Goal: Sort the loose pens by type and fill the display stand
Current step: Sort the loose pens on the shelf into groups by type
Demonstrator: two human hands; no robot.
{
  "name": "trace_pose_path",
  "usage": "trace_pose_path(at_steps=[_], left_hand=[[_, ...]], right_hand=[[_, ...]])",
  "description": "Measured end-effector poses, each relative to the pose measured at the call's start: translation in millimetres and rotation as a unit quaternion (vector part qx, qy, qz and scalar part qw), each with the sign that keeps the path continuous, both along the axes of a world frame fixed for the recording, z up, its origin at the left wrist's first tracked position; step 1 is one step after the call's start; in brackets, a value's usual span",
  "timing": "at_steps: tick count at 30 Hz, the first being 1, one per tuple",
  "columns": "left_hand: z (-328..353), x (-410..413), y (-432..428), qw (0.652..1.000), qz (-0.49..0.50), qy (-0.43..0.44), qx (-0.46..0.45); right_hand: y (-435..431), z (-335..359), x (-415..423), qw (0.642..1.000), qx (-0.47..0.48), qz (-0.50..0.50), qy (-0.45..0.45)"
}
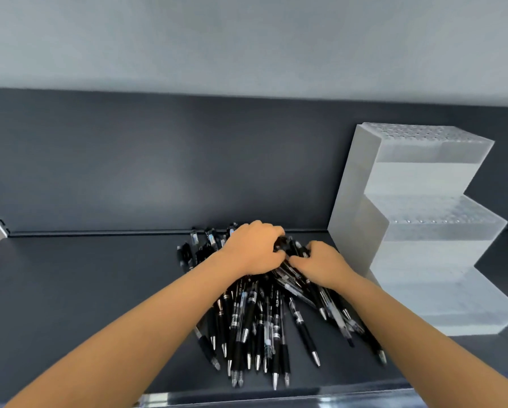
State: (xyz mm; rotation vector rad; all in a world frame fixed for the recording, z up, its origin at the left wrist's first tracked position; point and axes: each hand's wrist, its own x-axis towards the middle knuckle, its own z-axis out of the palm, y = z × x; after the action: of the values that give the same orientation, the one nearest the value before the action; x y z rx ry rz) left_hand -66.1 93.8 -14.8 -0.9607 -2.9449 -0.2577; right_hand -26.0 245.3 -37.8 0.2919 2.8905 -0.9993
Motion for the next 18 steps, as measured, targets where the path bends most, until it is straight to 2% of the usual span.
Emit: trace_pose_path(at_steps=[5, 8, 12, 13, 14, 16, 17, 18], left_hand=[[-1, -4, -12, 0.992, 0.020, -0.053, 0.112], [3, -4, -14, 0.968, 0.038, -0.109, 0.224], [6, -4, -14, 0.945, 0.083, -0.123, 0.292], [5, -4, -14, 0.925, 0.103, -0.162, 0.328], [6, -3, -15, 0.887, 0.123, -0.227, 0.384], [9, -1, -15, 0.760, 0.134, -0.379, 0.511], [10, 0, -16, 0.710, 0.126, -0.421, 0.551], [10, 2, -17, 0.690, 0.122, -0.434, 0.567]], right_hand=[[-2, 12, -1, 0.994, -0.104, -0.014, 0.025], [-3, 20, -1, 0.988, -0.140, -0.011, 0.059], [-7, 28, -2, 0.973, -0.209, -0.022, 0.090], [-8, 28, -2, 0.968, -0.234, -0.025, 0.090], [-9, 28, -1, 0.960, -0.264, -0.023, 0.085], [-14, 29, 2, 0.936, -0.347, -0.008, 0.061], [-16, 29, 4, 0.921, -0.387, 0.005, 0.041], [-19, 30, 6, 0.907, -0.421, 0.015, 0.023]])
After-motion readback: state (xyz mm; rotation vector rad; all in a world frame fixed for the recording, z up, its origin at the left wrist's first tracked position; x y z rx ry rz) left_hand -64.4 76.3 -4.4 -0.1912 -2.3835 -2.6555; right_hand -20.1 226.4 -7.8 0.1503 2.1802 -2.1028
